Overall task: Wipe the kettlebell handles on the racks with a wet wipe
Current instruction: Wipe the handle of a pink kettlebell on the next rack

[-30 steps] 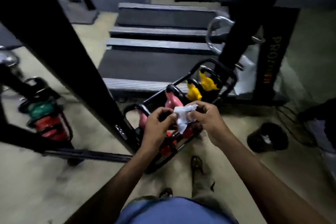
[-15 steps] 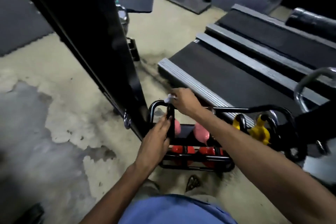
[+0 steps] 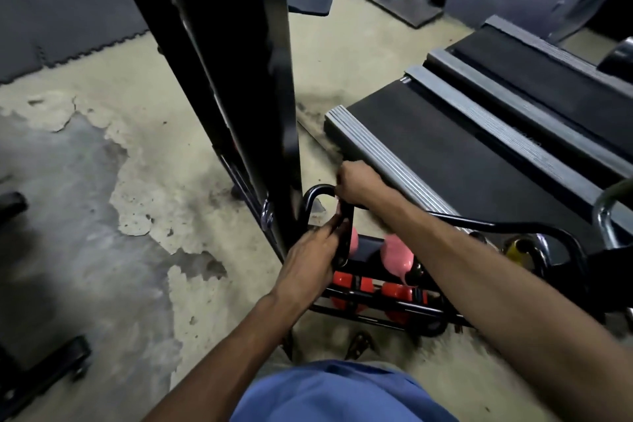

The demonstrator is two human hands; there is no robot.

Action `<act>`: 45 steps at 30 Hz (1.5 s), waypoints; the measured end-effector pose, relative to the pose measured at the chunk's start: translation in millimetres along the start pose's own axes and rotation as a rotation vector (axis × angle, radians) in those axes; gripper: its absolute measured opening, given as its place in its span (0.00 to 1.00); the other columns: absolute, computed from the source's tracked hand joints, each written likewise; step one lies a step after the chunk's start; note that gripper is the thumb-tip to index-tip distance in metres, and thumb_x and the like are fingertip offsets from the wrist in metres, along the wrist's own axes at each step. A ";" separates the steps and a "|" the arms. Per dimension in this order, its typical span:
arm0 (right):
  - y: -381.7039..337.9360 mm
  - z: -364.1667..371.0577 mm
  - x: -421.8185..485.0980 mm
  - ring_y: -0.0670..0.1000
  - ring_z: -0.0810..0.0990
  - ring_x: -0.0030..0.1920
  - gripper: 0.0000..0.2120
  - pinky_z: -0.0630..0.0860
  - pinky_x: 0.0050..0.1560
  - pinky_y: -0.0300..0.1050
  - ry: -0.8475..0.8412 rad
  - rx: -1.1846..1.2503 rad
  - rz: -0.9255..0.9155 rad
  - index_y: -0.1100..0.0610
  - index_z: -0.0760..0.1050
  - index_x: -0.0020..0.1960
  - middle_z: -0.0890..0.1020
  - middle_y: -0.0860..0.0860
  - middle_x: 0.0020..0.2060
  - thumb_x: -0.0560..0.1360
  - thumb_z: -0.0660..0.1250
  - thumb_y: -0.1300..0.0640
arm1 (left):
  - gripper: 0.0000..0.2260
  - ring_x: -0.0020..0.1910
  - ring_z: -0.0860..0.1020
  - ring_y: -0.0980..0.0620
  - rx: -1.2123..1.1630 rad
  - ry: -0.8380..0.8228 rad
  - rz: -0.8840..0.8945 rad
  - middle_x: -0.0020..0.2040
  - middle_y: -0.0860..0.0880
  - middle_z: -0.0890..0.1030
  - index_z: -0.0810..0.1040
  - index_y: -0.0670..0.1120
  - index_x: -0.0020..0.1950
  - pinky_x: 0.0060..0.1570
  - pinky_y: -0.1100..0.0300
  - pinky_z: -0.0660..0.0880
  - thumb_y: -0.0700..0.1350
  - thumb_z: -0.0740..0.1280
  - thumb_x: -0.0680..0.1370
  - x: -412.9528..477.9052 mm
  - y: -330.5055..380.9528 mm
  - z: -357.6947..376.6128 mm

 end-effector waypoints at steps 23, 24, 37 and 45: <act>-21.8 8.0 -13.3 0.58 0.80 0.44 0.01 0.70 0.37 0.46 -0.005 -0.099 -0.102 0.56 0.79 0.41 0.77 0.53 0.39 0.71 0.69 0.60 | 0.38 0.66 0.75 0.47 -0.120 0.007 0.188 0.80 0.54 0.64 0.63 0.55 0.81 0.61 0.54 0.77 0.45 0.77 0.74 6.1 -20.6 -4.1; -30.3 8.3 -10.5 0.58 0.80 0.45 0.03 0.72 0.37 0.46 -0.059 -0.234 -0.177 0.56 0.79 0.43 0.78 0.52 0.40 0.71 0.67 0.61 | 0.37 0.65 0.76 0.47 -0.114 0.019 0.181 0.80 0.53 0.66 0.66 0.54 0.80 0.58 0.55 0.78 0.46 0.78 0.73 5.9 -19.3 -3.7; 27.1 46.3 -65.1 0.46 0.76 0.30 0.07 0.74 0.32 0.40 0.360 1.023 0.498 0.59 0.79 0.41 0.78 0.52 0.33 0.77 0.66 0.62 | 0.27 0.60 0.81 0.44 -0.430 -0.128 -0.060 0.61 0.46 0.83 0.64 0.57 0.76 0.54 0.50 0.78 0.49 0.70 0.79 -11.2 -39.4 28.3; 2.5 73.5 -83.9 0.49 0.80 0.26 0.14 0.76 0.27 0.38 0.413 1.909 0.751 0.60 0.78 0.35 0.81 0.54 0.29 0.75 0.61 0.70 | 0.16 0.54 0.81 0.41 -0.314 -0.114 0.031 0.54 0.44 0.83 0.72 0.48 0.65 0.48 0.45 0.77 0.51 0.66 0.79 -5.2 -33.9 26.2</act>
Point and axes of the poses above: each hand's wrist, its own x-axis towards the middle knuckle, its own z-axis out of the palm, y = z × x, the point moved 5 cm from there along x, towards the middle knuckle
